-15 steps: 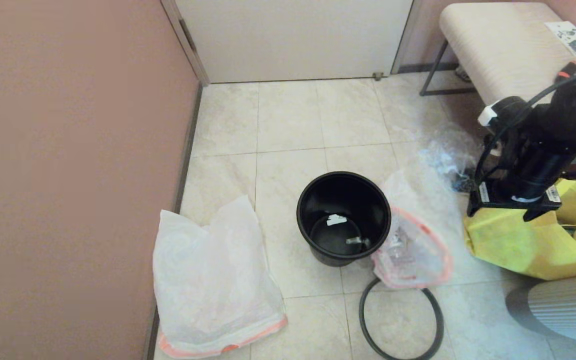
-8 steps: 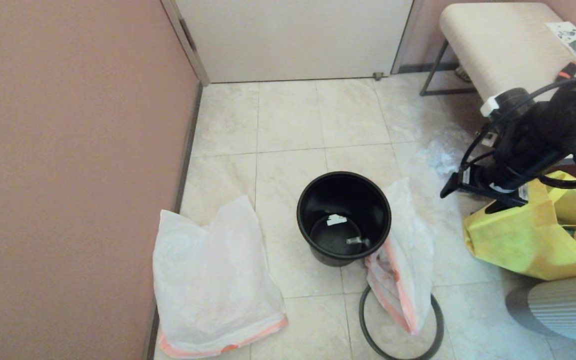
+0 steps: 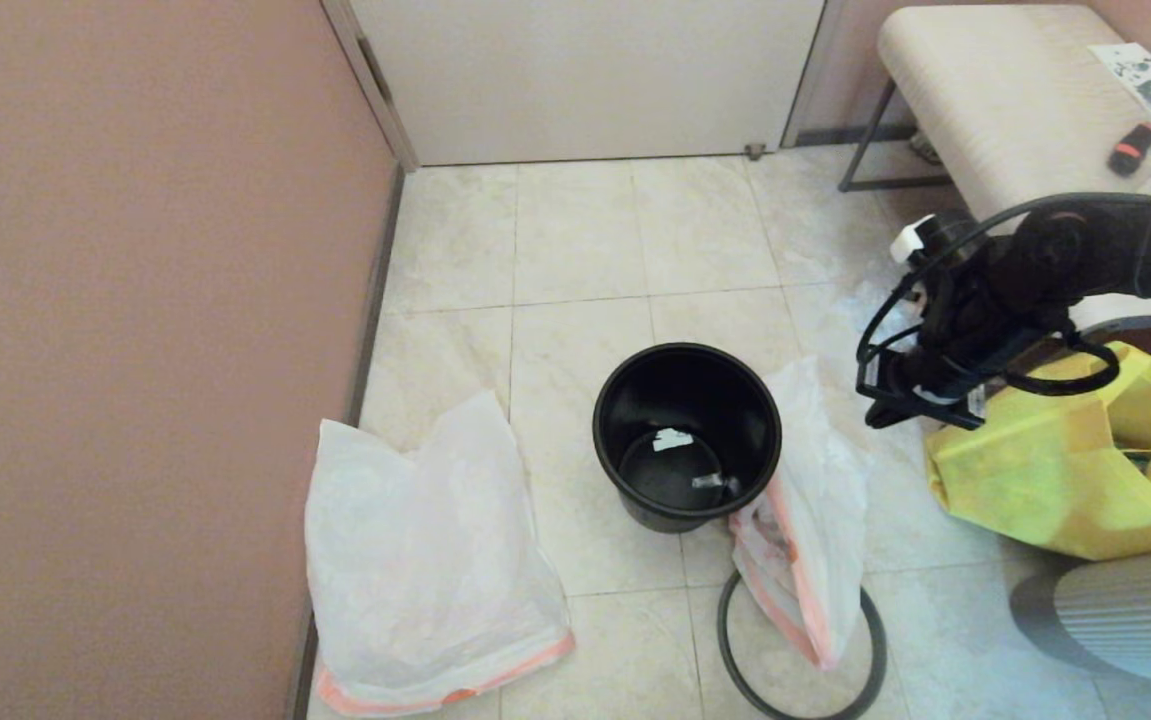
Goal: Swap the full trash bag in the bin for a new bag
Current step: Pick up a new trash bag
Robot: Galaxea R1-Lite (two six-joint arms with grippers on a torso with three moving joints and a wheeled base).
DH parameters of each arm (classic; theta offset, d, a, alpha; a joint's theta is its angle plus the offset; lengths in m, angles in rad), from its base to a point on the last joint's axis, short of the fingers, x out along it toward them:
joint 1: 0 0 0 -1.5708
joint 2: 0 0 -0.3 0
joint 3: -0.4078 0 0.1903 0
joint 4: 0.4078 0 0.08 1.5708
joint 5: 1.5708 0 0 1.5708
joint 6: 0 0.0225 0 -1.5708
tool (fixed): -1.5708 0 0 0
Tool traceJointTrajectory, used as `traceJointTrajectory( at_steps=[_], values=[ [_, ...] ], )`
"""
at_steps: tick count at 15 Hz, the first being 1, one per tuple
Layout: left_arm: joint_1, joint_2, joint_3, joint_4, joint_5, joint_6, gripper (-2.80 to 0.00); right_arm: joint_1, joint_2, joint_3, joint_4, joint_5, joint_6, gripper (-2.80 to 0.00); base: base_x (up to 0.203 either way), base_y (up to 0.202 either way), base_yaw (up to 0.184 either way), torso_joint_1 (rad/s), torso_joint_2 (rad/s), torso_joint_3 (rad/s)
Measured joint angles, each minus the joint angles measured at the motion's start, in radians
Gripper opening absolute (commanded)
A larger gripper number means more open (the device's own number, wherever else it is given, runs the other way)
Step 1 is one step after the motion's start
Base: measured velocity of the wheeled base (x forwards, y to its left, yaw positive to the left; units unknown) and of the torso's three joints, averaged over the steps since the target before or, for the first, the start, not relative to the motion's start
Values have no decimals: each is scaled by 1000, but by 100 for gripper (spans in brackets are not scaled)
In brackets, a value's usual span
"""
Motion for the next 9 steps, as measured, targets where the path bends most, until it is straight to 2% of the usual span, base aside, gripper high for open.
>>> traceJointTrajectory(
  at_steps=[3, 6, 9],
  values=[
    [0, 0, 0, 0, 0, 0, -280, 9, 34, 0, -187, -7, 1, -280, 0, 0, 0, 0, 0, 0],
    [0, 0, 0, 0, 0, 0, -280, 15, 98, -2, -453, -9, -6, -280, 0, 0, 0, 0, 0, 0],
    [0, 0, 0, 0, 0, 0, -280, 38, 202, -10, -737, -8, -73, -280, 0, 0, 0, 0, 0, 0]
  ],
)
